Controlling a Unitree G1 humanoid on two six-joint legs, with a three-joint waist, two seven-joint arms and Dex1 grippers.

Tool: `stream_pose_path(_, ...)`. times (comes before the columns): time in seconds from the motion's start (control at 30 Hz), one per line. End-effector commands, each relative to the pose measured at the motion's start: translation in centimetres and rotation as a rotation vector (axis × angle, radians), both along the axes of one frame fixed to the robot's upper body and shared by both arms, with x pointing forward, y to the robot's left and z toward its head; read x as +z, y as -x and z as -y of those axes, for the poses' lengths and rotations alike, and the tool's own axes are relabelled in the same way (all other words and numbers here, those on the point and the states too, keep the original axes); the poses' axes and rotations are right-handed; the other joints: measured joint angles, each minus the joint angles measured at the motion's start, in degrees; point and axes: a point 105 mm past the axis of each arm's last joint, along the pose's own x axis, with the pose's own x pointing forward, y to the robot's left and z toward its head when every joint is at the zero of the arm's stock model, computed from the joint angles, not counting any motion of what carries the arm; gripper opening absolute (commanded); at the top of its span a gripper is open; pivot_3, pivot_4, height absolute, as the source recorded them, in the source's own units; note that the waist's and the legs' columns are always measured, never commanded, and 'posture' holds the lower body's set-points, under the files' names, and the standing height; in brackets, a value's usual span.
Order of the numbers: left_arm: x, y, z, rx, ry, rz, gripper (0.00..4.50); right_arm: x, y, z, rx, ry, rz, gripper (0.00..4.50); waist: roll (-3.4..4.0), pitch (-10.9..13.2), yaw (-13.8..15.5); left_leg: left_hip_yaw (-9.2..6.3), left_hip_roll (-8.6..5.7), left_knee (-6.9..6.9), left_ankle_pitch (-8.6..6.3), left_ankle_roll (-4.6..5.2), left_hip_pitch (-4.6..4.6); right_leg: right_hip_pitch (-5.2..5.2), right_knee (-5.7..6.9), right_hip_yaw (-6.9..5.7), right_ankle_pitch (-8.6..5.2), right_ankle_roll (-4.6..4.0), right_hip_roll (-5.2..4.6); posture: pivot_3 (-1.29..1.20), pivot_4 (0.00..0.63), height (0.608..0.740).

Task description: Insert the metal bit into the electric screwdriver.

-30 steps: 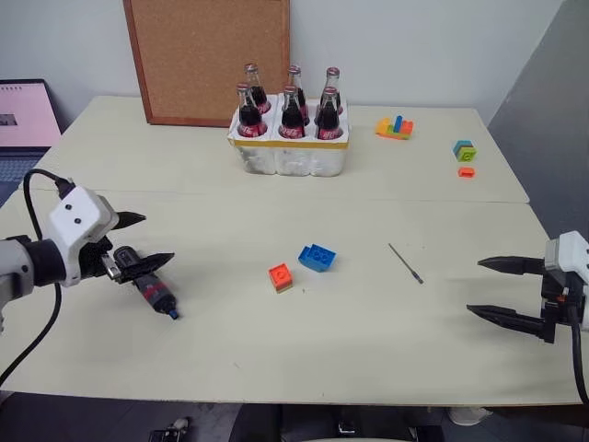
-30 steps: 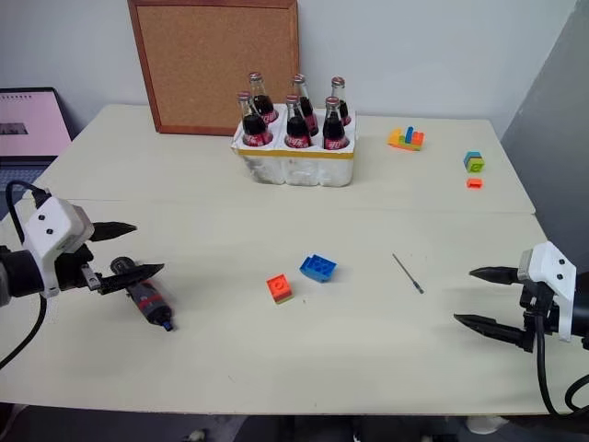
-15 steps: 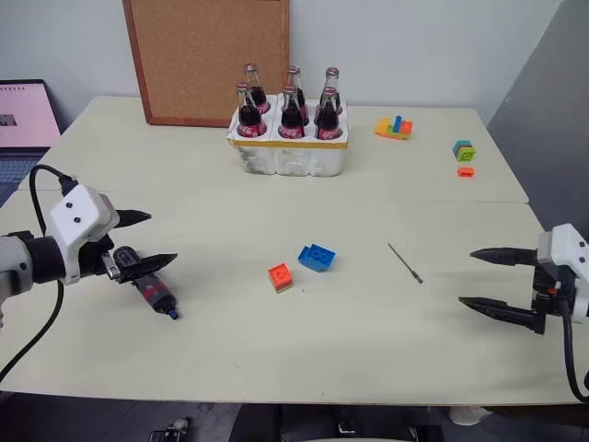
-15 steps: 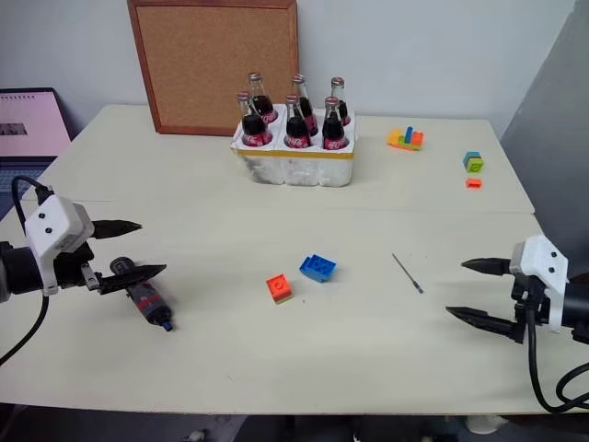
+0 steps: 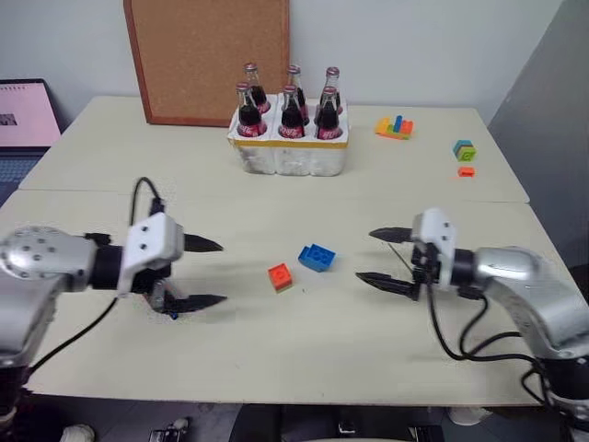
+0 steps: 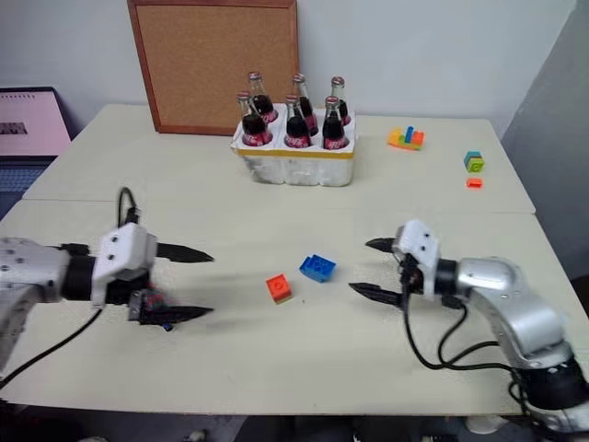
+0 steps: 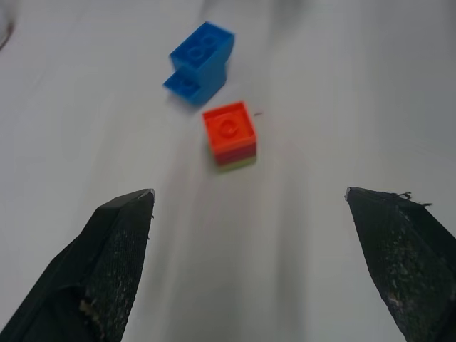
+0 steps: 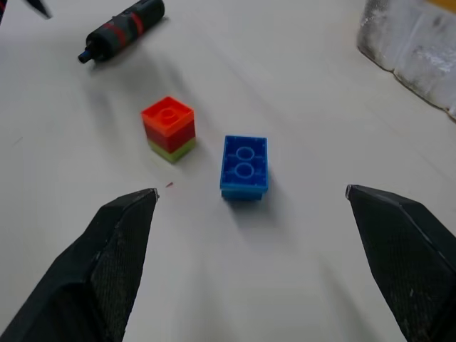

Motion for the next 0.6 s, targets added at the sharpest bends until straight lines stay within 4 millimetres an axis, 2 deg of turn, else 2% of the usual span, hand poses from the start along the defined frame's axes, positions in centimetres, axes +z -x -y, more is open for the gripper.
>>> stream_pose_path(0.03, 0.0, 0.1, 1.8, -0.051, 0.023, 0.021, 4.49, -0.2, -1.1, -1.5, 0.036, 0.015, 0.016, 4.47, 0.00, 0.00, 0.01, 0.00, 0.00, 0.02, 0.00, 0.00, 0.00, 0.00, 0.01, 0.01, 0.00, -0.01, 0.04, 0.00, 0.150, 0.740)
stream_pose_path(0.37, -0.7, -0.5, 3.3, -0.071, 0.110, -0.002, 4.49, -2.6, -3.0, -5.6, 0.081, 0.010, -0.022, 4.47, 0.00, 0.00, -0.05, -0.07, 0.06, 0.02, 0.00, 0.01, 0.06, -0.03, 0.12, -0.01, 0.00, -0.05, 0.24, 0.00, 0.150, 0.740)
stream_pose_path(0.57, -0.7, -0.8, 3.5, -0.091, 0.097, 0.017, 4.49, -3.4, -3.9, -6.6, 0.066, 0.003, -0.029, 4.47, 0.00, -0.01, -0.15, -0.10, 0.07, 0.03, 0.00, 0.01, 0.05, -0.02, 0.12, -0.03, 0.01, -0.07, 0.26, 0.00, 0.150, 0.740)
stream_pose_path(0.6, -0.7, -0.7, 3.5, -0.102, 0.091, 0.008, 4.50, -3.4, -4.0, -6.6, 0.062, -0.004, -0.030, 4.10, 0.00, 0.00, -0.14, -0.09, 0.06, 0.04, 0.00, 0.01, 0.05, -0.03, 0.12, -0.02, 0.01, -0.07, 0.25, 0.00, 0.150, 0.740)
